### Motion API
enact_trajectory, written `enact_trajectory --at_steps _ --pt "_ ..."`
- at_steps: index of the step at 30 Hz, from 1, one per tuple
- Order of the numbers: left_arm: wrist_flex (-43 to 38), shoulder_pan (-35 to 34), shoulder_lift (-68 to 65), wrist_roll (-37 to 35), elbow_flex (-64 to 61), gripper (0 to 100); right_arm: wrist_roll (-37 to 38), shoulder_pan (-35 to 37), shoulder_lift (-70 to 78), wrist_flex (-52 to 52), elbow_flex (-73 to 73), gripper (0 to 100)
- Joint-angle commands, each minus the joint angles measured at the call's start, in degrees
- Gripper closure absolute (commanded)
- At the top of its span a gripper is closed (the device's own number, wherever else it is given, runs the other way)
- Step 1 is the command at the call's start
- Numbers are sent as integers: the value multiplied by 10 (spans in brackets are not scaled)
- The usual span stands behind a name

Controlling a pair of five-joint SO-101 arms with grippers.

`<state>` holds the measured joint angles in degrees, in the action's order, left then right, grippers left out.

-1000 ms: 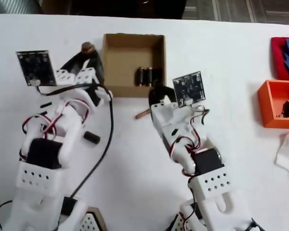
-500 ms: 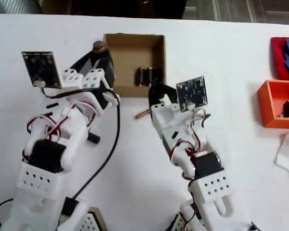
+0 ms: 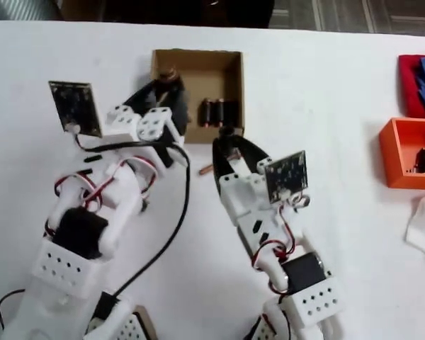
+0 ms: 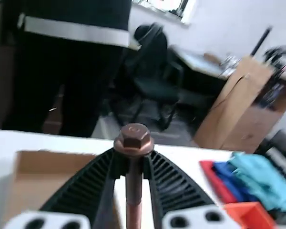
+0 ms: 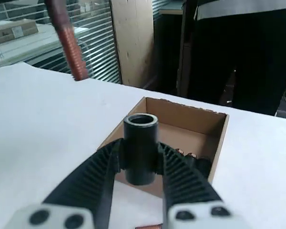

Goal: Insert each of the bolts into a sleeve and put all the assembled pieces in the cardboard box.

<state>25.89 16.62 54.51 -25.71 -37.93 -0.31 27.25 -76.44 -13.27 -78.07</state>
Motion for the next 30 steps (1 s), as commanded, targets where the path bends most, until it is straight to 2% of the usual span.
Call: enact_trajectory --at_steps 1,7,13,21,30 --pt "-49 13 9 -27 6 973 33 0 -25 73 -25 977" --pt "-47 33 8 -28 5 973 42 0 -28 88 -44 977" --pt "0 66 8 -25 2 973 43 1 -27 88 -44 977" --pt "-4 68 5 -24 -7 973 43 3 -30 88 -44 977" --pt "-10 68 -66 -23 15 973 43 3 -30 86 -44 978"
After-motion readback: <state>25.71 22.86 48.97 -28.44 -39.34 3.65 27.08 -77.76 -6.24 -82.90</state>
